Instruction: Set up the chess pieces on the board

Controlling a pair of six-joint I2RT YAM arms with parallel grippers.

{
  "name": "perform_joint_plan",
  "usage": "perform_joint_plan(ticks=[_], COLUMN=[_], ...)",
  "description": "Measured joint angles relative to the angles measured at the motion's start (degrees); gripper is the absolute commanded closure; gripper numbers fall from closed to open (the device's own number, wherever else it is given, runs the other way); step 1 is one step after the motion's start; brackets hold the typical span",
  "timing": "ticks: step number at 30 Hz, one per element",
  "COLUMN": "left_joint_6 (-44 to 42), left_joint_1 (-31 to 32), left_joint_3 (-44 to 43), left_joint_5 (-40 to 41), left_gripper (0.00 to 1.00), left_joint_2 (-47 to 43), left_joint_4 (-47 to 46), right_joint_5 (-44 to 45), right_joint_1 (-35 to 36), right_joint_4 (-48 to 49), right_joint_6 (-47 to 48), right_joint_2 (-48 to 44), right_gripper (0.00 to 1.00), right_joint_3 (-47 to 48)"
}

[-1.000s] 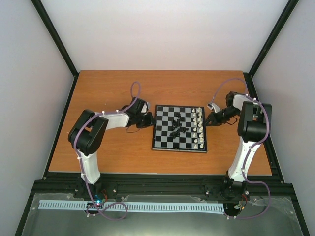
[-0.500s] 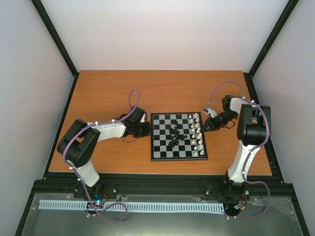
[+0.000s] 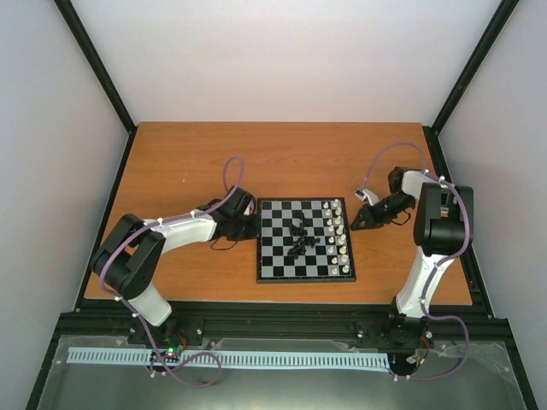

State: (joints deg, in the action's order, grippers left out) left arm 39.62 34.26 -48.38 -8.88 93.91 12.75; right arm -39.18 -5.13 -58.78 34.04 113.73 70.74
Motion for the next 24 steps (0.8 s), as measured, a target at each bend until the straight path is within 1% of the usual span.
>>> perform_joint_plan(ticks=[1, 2, 3, 4, 5, 6, 7, 14, 15, 16, 17, 18, 19, 22, 24], left_joint_6=[-0.55, -1.09, -1.84, -2.36, -3.1, -3.76, -4.24, -9.2, -9.73, -10.32, -10.75, -11.23, -12.04, -13.62, -14.47], left_joint_1=[0.04, 0.11, 0.15, 0.15, 0.15, 0.13, 0.09, 0.15, 0.13, 0.13, 0.13, 0.13, 0.13, 0.13, 0.13], left_joint_3=[-0.28, -0.68, -1.25, -1.81, -2.82, -3.78, -4.5, -11.63, -12.61, -13.31, -14.29, -15.34, -16.79, -22.8, -27.28], left_joint_5=[0.63, 1.29, 2.05, 2.62, 3.39, 3.82, 4.35, 7.48, 7.89, 8.11, 8.28, 8.48, 8.63, 9.88, 12.44], left_gripper=[0.9, 0.9, 0.9, 0.89, 0.89, 0.88, 0.85, 0.58, 0.52, 0.44, 0.3, 0.06, 0.01, 0.0, 0.0], left_joint_2=[-0.46, -1.03, -1.79, -2.56, -3.72, -4.83, -5.68, -12.46, -13.0, -13.44, -13.99, -14.47, -14.84, -15.23, -15.28], left_joint_4=[1.09, 2.29, 3.72, 4.66, 5.88, 6.88, 7.5, 15.04, 16.35, 17.38, 18.93, 20.39, 22.08, 25.97, 27.56], right_joint_5=[0.17, 0.52, 0.94, 1.29, 1.62, 2.16, 2.67, 5.27, 5.84, 6.32, 6.73, 7.04, 7.04, 5.01, 3.1], right_joint_1=[-0.72, -1.7, -2.67, -3.58, -4.35, -5.16, -5.81, -6.4, -6.4, -6.4, -6.4, -6.4, -6.4, -6.4, -6.4], right_joint_4=[-0.39, -0.79, -1.22, -1.46, -1.73, -1.86, -1.88, -0.85, -0.46, -0.15, 0.2, 0.87, 1.6, 5.68, 12.2], right_joint_6=[0.0, -0.02, -0.15, -0.2, -0.5, -0.61, -0.76, -3.15, -3.98, -4.92, -5.81, -6.56, -6.95, -7.28, -8.57], right_joint_2=[-0.42, -1.14, -2.05, -3.1, -4.39, -6.08, -7.96, -22.1, -23.82, -25.35, -26.69, -28.13, -29.42, -34.8, -40.76], right_gripper=[0.79, 0.74, 0.68, 0.57, 0.36, 0.06, 0.01, 0.0, 0.0, 0.0, 0.0, 0.0, 0.0, 0.0, 0.0], right_joint_3=[0.17, 0.59, 1.07, 1.64, 2.27, 2.95, 3.39, 5.09, 5.16, 5.4, 5.68, 5.99, 6.1, 5.11, 0.52])
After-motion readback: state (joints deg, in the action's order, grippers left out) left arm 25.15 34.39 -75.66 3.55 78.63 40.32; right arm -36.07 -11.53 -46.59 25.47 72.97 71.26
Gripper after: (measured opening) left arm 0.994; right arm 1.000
